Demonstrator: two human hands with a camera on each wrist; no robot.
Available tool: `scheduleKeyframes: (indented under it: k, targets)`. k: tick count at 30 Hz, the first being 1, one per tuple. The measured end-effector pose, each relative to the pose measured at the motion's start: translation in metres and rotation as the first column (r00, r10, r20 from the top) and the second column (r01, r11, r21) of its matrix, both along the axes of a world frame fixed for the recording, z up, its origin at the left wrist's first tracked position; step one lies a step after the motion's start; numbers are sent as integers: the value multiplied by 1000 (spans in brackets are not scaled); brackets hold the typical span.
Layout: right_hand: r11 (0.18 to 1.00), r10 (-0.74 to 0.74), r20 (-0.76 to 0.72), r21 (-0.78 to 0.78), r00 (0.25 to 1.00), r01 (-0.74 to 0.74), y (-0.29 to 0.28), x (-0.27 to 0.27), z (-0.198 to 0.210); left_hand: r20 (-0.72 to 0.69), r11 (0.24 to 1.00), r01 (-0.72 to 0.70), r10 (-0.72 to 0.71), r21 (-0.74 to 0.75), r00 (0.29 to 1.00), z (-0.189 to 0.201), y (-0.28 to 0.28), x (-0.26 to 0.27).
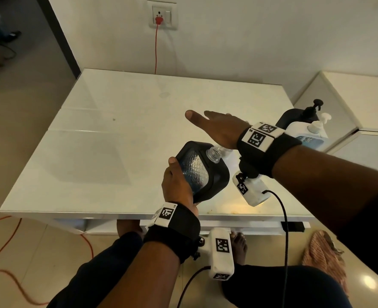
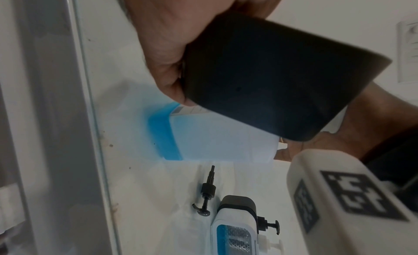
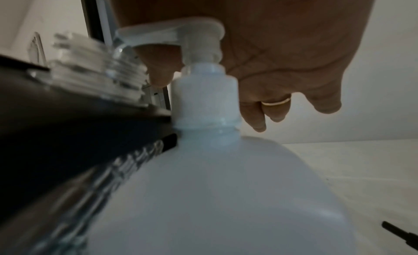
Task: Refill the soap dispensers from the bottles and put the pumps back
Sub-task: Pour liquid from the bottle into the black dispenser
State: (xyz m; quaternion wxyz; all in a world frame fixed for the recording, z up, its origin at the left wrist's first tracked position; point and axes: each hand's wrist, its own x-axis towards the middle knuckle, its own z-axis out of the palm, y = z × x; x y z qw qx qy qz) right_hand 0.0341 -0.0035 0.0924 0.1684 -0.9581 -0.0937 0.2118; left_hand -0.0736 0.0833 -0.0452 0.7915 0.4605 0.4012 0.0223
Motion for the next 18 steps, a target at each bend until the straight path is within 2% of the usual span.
scheduleKeyframes:
  k: [4,9,13,18]
  targets:
    - [999,23,-14,-39,1000,-23,1,-3,3,3,999,5,-5,-44,1000,22,-1,-7]
    - [999,47,-13,-22,999,-48,2,2,10,6,1000,-7,7,-22,1000,18,0,-4]
    - [999,28,-5,19,1000,-28,-3,6,1,18,1000,-10,10,-28,1000,14,-2,-4]
    - [1000,18,-2,-25,1000,-18,-1,3,-1,11,999,0,0,-40,1000,14,-2,-3]
